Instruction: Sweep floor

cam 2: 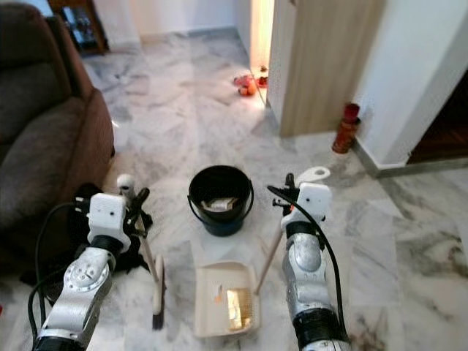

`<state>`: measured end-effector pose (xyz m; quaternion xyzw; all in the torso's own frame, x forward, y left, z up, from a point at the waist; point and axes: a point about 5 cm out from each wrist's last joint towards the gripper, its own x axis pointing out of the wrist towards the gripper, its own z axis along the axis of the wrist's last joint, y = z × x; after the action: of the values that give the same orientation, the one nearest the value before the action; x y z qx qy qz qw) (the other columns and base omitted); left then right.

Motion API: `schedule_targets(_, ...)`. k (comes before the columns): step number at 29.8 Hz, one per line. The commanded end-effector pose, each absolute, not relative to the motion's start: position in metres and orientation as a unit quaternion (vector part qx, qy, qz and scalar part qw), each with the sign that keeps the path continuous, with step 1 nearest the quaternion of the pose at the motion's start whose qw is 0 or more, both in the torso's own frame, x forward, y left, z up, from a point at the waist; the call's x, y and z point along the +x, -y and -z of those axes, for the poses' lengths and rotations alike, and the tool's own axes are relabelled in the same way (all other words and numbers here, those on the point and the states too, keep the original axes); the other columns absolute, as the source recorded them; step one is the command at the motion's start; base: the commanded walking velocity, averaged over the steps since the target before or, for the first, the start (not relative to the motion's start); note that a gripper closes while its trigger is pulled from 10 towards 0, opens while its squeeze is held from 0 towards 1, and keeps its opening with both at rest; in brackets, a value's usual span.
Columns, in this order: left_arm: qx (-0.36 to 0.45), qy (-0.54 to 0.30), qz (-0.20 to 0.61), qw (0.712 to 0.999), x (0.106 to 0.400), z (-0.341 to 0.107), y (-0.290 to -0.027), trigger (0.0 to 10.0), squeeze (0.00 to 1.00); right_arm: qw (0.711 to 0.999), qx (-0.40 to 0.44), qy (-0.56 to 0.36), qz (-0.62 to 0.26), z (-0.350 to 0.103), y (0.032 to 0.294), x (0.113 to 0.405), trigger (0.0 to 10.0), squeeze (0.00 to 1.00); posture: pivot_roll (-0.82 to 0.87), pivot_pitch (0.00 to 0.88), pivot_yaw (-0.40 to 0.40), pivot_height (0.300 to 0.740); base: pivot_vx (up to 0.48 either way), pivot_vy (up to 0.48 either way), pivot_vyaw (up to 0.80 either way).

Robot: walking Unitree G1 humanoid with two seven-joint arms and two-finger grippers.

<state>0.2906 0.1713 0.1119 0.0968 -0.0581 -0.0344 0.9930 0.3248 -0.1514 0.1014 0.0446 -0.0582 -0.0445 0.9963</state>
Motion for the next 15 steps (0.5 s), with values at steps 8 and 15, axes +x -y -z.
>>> schedule_targets(8,0.101,0.071,0.029,0.992,0.2918,-0.1181,-0.1742,10.0,0.00,0.994,0.056,0.080,0.039,-0.1114,0.1474,0.3277,10.0,0.00,0.16,0.061,0.015,0.740,0.000,0.000,0.00)
schedule_targets(15,0.103,0.069,0.029,0.992,0.2920,-0.1176,-0.1745,10.0,0.00,0.994,0.059,0.079,0.039,-0.1108,0.1471,0.3276,10.0,0.00,0.16,0.062,0.016,0.740,0.323,0.000,0.00)
